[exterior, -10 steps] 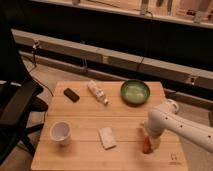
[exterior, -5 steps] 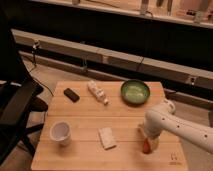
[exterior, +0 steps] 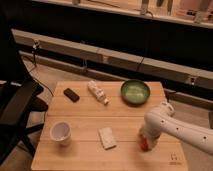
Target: Drag the pepper across the table
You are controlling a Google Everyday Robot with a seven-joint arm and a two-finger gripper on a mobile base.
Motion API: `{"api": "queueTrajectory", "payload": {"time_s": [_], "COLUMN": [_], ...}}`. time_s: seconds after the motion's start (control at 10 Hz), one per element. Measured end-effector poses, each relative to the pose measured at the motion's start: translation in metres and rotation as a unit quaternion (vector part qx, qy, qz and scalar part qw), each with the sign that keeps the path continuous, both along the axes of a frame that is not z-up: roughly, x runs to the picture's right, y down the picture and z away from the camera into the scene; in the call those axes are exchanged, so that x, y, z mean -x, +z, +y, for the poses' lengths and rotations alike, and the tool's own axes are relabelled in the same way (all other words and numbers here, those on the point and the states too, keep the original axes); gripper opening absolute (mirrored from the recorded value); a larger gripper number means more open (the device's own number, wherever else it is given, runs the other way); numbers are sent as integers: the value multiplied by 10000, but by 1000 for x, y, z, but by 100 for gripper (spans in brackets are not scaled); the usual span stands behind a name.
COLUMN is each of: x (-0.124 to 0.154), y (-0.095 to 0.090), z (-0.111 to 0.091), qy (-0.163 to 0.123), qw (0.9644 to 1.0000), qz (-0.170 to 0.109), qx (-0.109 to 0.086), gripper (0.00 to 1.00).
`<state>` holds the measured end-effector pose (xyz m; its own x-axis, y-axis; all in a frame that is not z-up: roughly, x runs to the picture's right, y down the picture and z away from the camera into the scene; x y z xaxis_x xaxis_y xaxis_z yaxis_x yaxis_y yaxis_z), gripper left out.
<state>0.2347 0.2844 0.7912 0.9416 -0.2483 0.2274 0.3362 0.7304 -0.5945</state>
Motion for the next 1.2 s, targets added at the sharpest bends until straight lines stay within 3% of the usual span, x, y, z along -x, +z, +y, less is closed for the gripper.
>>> {"api": "queueTrajectory", "payload": {"time_s": [0.3,0.5,0.8,1.2], "x": [4,7,1,3], "y": [-4,-10,6,1], "z": [0,-4,-15,-14], "qy": [-29,5,45,24], "qw": [9999,9995,9999,9998], "qz": [-107,-293,-95,-171], "qx": [-28,-132,-8,-48], "gripper": [2,0,0,0]}}
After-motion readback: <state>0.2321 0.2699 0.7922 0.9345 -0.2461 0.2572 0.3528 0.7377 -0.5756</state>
